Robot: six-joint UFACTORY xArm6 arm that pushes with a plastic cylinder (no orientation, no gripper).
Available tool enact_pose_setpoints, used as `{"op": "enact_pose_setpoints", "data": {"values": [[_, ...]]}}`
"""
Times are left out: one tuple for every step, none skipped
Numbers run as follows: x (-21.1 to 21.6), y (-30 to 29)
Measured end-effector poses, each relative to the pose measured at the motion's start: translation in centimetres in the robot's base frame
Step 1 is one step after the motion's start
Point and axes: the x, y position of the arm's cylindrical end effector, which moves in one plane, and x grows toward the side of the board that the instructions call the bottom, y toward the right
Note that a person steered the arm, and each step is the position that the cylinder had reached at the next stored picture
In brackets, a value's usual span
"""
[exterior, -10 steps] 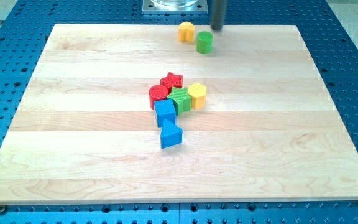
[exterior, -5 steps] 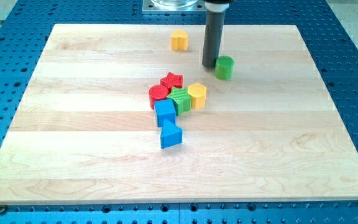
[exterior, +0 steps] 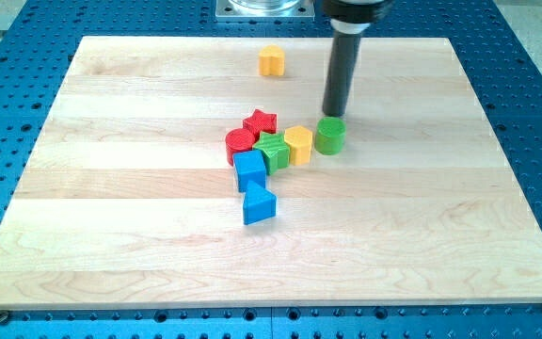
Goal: Move the green circle into the hexagon
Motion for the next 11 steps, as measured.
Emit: {"op": "enact_pose_setpoints", "data": {"values": [[7.4,1.5],[10.1,5.8],[10.6,3.3],[11.8,0.0],[16.1,-0.3],[15.7,-2.7],[14.7,-2.7],[14.2,-2.7],[13.8,-2.3],[14.4,-0.8],[8.7,6.2]]}}
